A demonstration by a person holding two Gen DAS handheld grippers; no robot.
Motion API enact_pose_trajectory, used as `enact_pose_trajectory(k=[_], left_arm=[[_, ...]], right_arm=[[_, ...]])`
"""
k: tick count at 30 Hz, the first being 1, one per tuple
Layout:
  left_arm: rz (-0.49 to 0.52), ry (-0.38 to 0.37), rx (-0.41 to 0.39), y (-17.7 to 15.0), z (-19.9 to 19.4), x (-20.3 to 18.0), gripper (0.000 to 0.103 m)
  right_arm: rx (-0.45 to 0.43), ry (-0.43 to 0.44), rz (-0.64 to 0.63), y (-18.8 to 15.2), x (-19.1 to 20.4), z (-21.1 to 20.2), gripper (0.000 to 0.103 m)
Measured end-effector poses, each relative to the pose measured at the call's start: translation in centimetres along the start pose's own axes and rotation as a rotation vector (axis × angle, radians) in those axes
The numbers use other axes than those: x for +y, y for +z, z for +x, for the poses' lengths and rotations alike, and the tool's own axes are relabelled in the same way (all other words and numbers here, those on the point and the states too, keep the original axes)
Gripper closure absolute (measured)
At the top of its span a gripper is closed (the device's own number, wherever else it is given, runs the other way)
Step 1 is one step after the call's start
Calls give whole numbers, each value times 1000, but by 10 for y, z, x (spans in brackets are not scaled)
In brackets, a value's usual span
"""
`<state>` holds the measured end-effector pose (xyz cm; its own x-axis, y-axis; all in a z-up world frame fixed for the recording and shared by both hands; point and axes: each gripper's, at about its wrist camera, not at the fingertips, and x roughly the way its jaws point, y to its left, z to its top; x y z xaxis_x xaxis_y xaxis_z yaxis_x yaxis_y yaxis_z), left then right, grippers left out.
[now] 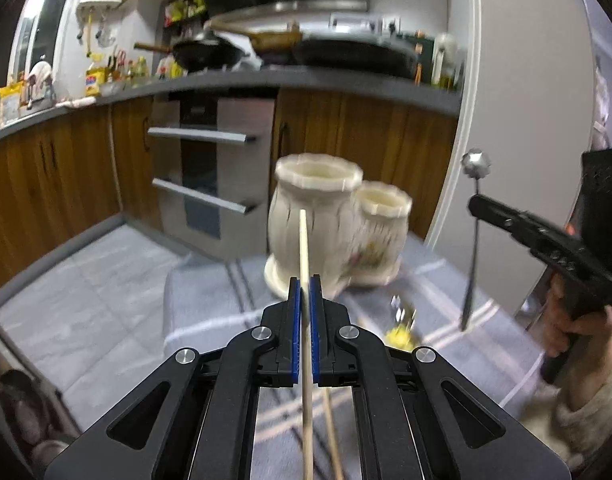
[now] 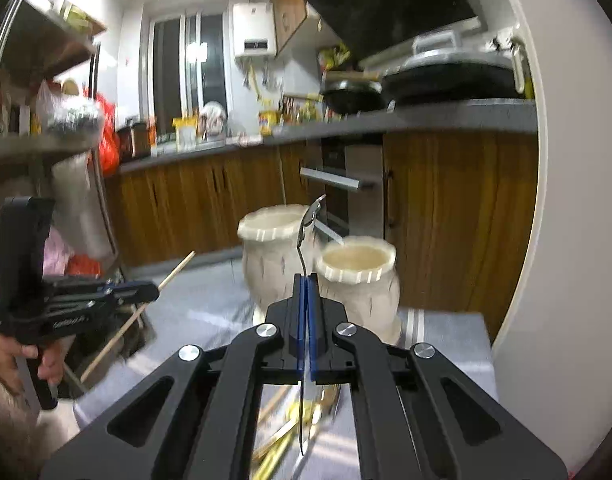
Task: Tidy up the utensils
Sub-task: 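Lower chopstick into tall cup with left tool while right tool drops spoon in small cup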
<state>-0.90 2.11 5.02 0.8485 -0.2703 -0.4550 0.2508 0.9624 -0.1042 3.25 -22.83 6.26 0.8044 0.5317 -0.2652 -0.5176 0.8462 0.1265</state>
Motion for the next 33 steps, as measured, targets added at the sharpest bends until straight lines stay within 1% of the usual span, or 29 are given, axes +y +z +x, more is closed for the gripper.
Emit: enact_pose_trajectory(k=[1, 7, 8, 10, 13, 15, 16, 18, 20, 22, 24, 26, 29, 33], left_arm=[[-2, -7, -13, 7, 0, 2, 98], [-14, -47, -165, 73, 11, -4, 98], [-20, -50, -192, 86, 15, -5, 98], [-27, -47, -226, 107, 27, -8, 98], [-46, -42, -286, 133, 48, -12, 98], [-40, -8, -352, 143, 64, -15, 98], [-33, 2, -371, 146, 69, -16, 98], [-24, 49, -384, 152, 87, -18, 98], [-44, 46, -384, 154, 99, -15, 98], [-46, 46, -378, 153, 111, -13, 98], [-11, 72, -384, 149, 119, -14, 98], [1, 81, -382, 143, 123, -13, 98], [-27, 53, -365, 132, 122, -5, 98], [-12, 58, -330, 114, 114, -3, 98]], right_arm=[[-23, -5, 8, 9, -3, 3, 102], [-138, -48, 58, 52, -18, 28, 102], [-163, -57, 69, 59, -21, 32, 102], [-185, -72, 84, 69, -25, 40, 102], [-212, -106, 109, 75, -31, 55, 102], [-236, -139, 131, 72, -36, 62, 102], [-245, -153, 143, 68, -39, 64, 102], [-258, -182, 161, 59, -43, 71, 102], [-274, -189, 174, 49, -50, 74, 102], [-267, -174, 186, 43, -52, 77, 102], [-228, -161, 193, 40, -54, 85, 102], [-173, -150, 201, 35, -58, 94, 102], [-114, -127, 225, 29, -63, 100, 102], [-52, -128, 239, 21, -66, 108, 102]])
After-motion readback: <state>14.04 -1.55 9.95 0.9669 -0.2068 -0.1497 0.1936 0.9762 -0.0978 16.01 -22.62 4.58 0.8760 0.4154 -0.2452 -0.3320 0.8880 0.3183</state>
